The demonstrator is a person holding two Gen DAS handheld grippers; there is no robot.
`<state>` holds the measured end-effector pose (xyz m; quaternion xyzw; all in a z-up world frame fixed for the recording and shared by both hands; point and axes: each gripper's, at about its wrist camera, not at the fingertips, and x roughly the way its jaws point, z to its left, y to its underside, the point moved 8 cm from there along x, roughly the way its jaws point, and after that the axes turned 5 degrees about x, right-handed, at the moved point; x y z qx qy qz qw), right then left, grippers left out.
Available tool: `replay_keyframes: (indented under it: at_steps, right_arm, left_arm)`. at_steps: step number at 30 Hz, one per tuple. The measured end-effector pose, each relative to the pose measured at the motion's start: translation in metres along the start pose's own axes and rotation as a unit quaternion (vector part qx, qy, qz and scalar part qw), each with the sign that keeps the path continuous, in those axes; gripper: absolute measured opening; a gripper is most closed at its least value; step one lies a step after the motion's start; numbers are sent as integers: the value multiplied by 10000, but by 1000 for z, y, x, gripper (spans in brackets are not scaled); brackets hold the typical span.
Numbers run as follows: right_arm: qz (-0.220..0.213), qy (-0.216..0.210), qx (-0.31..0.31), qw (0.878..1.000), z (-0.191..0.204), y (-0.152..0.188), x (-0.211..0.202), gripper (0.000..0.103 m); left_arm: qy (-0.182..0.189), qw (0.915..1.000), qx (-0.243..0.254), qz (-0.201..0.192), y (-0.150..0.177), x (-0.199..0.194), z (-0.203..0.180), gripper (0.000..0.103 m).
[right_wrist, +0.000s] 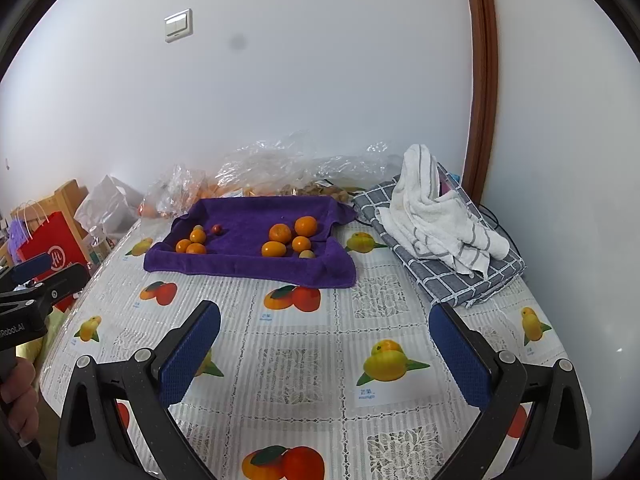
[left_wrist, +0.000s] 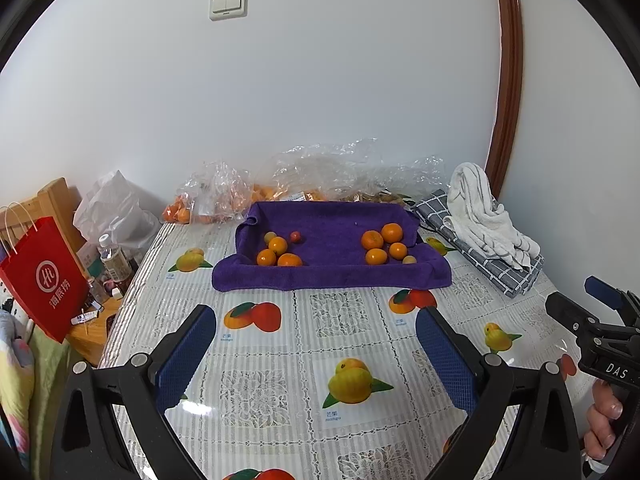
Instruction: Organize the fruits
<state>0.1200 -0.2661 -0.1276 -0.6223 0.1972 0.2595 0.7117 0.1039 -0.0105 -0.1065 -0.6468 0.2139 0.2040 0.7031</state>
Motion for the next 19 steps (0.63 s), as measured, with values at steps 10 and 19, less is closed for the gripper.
replay_keyframes:
  at_steps: [10, 19]
  right_arm:
    - [-4, 0, 2, 10000, 0, 0, 0, 103]
    - [-17, -7, -67, 10000, 5, -2, 0, 103]
  left_arm:
    - [25, 10000, -7, -17, -1, -1, 1, 101]
    - [3, 10000, -12, -82, -3, -5, 3, 101]
